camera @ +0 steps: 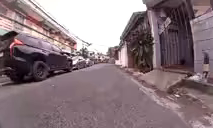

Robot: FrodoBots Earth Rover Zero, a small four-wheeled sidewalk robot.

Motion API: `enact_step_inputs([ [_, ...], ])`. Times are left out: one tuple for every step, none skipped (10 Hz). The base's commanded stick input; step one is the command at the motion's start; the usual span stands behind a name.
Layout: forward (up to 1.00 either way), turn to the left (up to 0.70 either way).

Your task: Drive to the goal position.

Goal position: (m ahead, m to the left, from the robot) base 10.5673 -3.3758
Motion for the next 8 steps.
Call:
enact_step_inputs([
  [1.0,0.0],
  [1.0,0.0],
  [1.0,0.0],
  [1.0,0.0],
  [1.0,0.0],
  [1.0,0.0],
  [1.0,0.0],
  [1.0,0.0],
])
